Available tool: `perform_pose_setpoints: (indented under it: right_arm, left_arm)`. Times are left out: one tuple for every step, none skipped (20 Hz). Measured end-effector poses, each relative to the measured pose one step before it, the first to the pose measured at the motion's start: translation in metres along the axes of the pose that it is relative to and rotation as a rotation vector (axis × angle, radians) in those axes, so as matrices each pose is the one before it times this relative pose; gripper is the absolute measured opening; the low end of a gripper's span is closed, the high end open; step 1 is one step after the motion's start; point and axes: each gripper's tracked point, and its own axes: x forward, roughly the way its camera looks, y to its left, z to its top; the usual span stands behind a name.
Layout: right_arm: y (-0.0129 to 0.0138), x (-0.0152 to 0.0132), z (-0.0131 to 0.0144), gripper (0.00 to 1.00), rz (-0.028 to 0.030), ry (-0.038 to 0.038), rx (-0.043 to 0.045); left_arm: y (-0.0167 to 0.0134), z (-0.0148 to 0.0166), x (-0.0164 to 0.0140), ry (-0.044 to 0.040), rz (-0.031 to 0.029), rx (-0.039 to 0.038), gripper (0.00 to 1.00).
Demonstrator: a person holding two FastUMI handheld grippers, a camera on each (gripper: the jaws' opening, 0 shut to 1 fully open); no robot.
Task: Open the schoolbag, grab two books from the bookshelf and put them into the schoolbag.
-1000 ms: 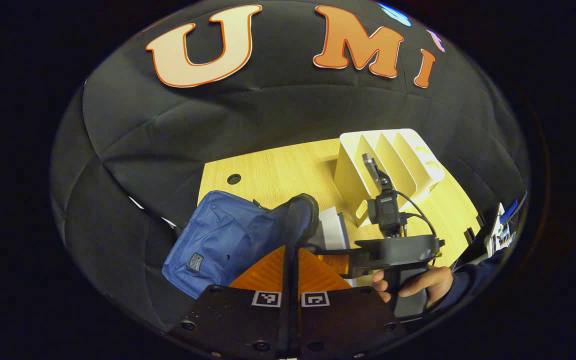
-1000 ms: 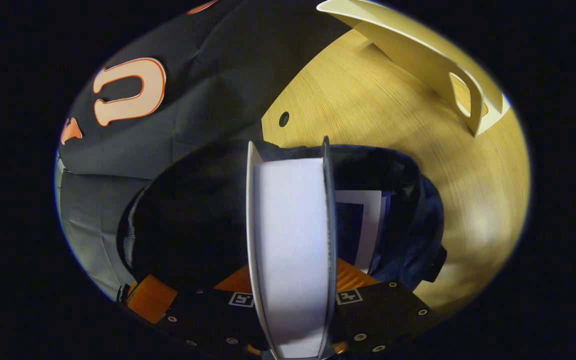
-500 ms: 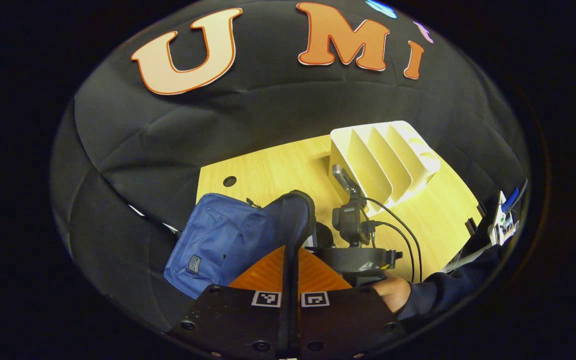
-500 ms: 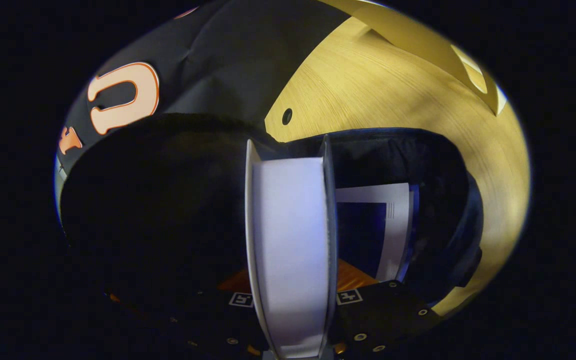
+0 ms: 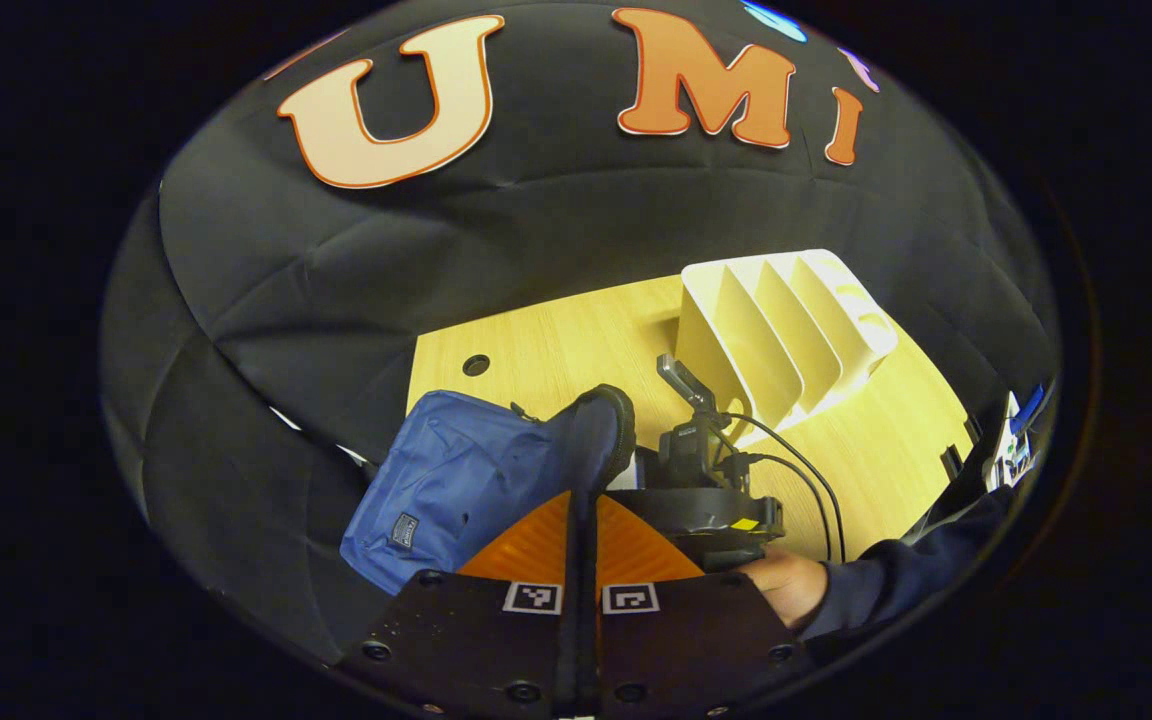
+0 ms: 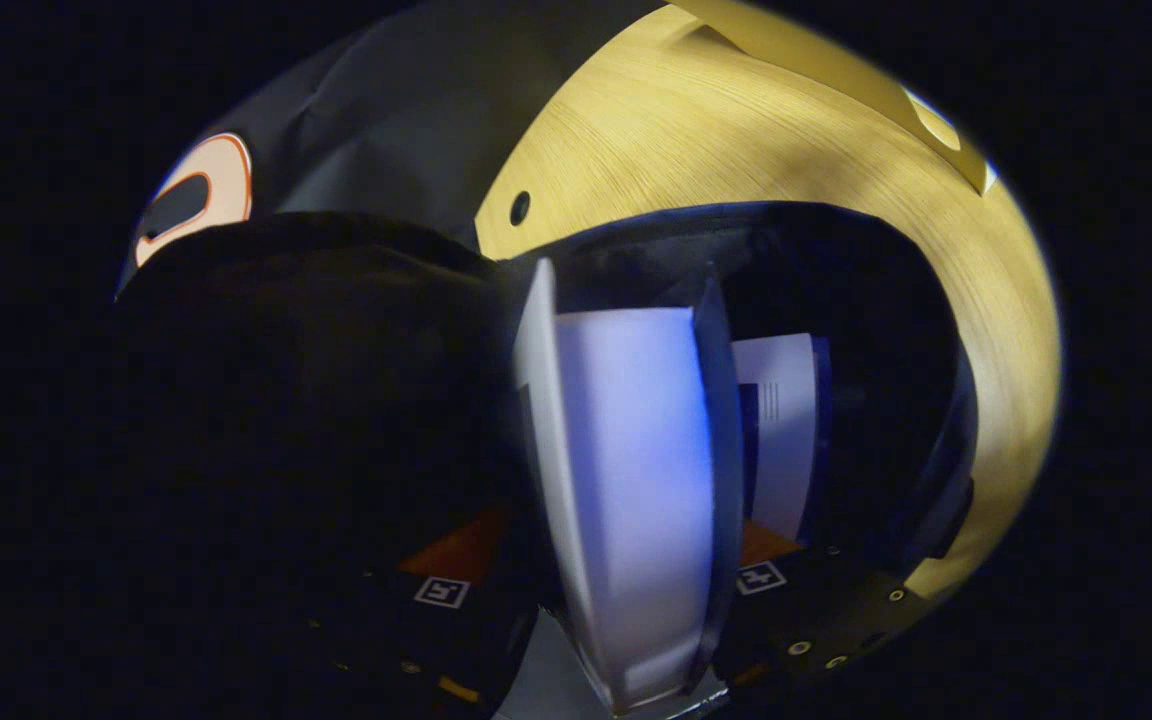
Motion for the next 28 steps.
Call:
perform_pose_setpoints:
  right_arm:
    - [-0.00152,-0.00665,-0.00293,0.86,-0.01995,0.01715,0.00693]
    - [0.00019,-0.00515,-0.00092,0.90,-0.01054,0.01256,0.00556]
    - [0.00026,-0.00492,-0.00206,0.95,-0.00968,0.00789,0.00323]
    - [0.00234,-0.00626,-0.00171,0.96,-0.00054,0.01240,0.00747]
    - [0.00329,-0.01120,-0.00402,0.97,0.01004,0.01907,0.01277]
    - [0.00077,-0.00544,-0.00411,0.97,-0.00469,0.01945,0.00487]
    - [0.00193,-0.00701,-0.00178,0.97,-0.00186,0.00531,-0.00283]
    - [-0.00044,-0.00285,-0.00004,0.98,-0.00104,0.00249,-0.00841]
    - [-0.00178,-0.00446,-0.00092,0.98,-0.00967,-0.00025,-0.00664]
    - [-0.00030,-0.00382,-0.00172,0.98,-0.00144,0.00680,-0.00727]
    - [-0.00254,-0.00441,-0.00148,0.83,-0.00795,0.00249,-0.00642]
    - [-0.00226,-0.00624,-0.00124,0.98,-0.00764,0.00883,-0.00266]
    - [-0.00118,-0.00344,-0.00110,0.98,0.00241,-0.00092,0.00031]
    - [-0.00056,-0.00584,-0.00072,0.98,0.00586,0.00527,-0.00023]
    - [0.00618,-0.00669,-0.00089,0.99,0.02748,0.00036,0.01004]
    - [0.00565,-0.00610,-0.00109,0.99,0.02209,0.00637,-0.00232]
    - [0.00297,-0.00698,-0.00217,0.98,0.00969,0.00251,-0.00186]
    - [0.00073,-0.00643,0.00195,0.99,0.00555,-0.00652,-0.00147]
    - [-0.00280,-0.00627,0.00031,0.99,-0.00157,-0.00858,-0.00807]
    - [-0.00393,-0.00732,0.00233,0.98,-0.00355,-0.00926,-0.00482]
    - [-0.00109,-0.00879,0.00190,0.99,0.00056,-0.01518,-0.00657]
    - [-0.00245,-0.00866,0.00420,0.99,-0.00124,-0.01693,-0.01101]
    - [-0.00242,-0.00981,0.00513,0.99,-0.00067,-0.02257,-0.01364]
    - [-0.00384,-0.00953,0.00573,0.98,-0.00573,-0.02142,-0.01153]
    - [-0.00255,-0.01200,0.00648,0.98,-0.00271,-0.02362,-0.00717]
    - [-0.00440,-0.00974,0.00826,0.98,-0.00614,-0.02313,-0.00340]
    - [-0.00404,-0.00936,0.00526,0.98,-0.00282,-0.02150,-0.00389]
    - [-0.00513,-0.00709,0.00748,0.98,-0.00845,-0.02310,-0.00175]
  left_arm:
    - [0.00056,-0.00067,0.00212,0.00055,0.00321,-0.00675,0.01]
    - [0.00124,-0.00118,0.00054,0.00119,-0.00197,-0.00920,0.01]
    - [0.00091,0.00005,0.00002,-0.00302,0.00193,-0.00599,0.01]
    - [0.00034,-0.00095,0.00032,-0.00055,-0.00133,-0.00697,0.00]
    - [0.00079,0.00110,-0.00080,-0.00679,0.00373,-0.00513,0.01]
    - [0.00064,0.00101,-0.00091,-0.00545,0.00144,-0.00439,0.01]
    - [0.00127,0.00037,-0.00010,-0.00223,0.00503,-0.00568,0.01]
    - [-0.00110,-0.00043,-0.00048,-0.00249,-0.00373,-0.00866,0.00]
    - [0.00028,-0.00086,-0.00030,-0.00047,0.00213,-0.00601,0.01]
    - [0.00034,-0.00073,0.00032,0.00094,-0.00202,-0.00661,0.01]
    - [0.00016,-0.00028,0.00132,-0.00373,0.00393,-0.00293,0.01]
    - [0.00054,-0.00018,0.00098,0.00112,0.00141,-0.00335,0.01]
    - [0.00004,-0.00082,-0.00060,-0.00279,0.00083,-0.00083,0.01]
    - [-0.00007,-0.00044,0.00043,0.00023,0.00018,-0.00341,0.01]
    - [-0.00119,-0.00062,-0.00048,-0.00186,-0.00338,-0.00521,0.00]
    - [-0.00039,-0.00042,-0.00116,0.00011,0.00287,-0.00793,0.01]
    - [0.00020,-0.00191,0.00136,0.00478,0.00016,-0.00534,0.00]
    - [-0.00049,-0.00060,0.00037,-0.00176,-0.00042,-0.00988,0.00]
    - [-0.00172,-0.00102,0.00081,0.00175,-0.00298,-0.00331,0.00]
    - [-0.00005,0.00117,0.00049,-0.00424,0.00526,-0.00555,0.01]
    - [-0.00164,-0.00127,0.00091,0.00461,-0.00040,-0.00342,0.00]
    - [-0.00245,-0.00049,0.00013,0.00059,0.00261,-0.00428,0.00]
    - [-0.00268,-0.00300,0.00101,0.00688,-0.00023,-0.00117,0.00]
    - [-0.00316,-0.00230,0.00172,0.00443,0.00516,0.00203,0.01]
    - [-0.00387,-0.00278,0.00252,0.00714,0.00343,0.00301,0.01]
    - [-0.00477,-0.00181,0.00222,0.00769,0.00574,0.00386,0.01]
    - [-0.00456,-0.00234,0.00355,0.00805,0.00431,0.00489,0.00]
    - [-0.00505,-0.00230,0.00240,0.00694,0.00850,0.00602,0.01]
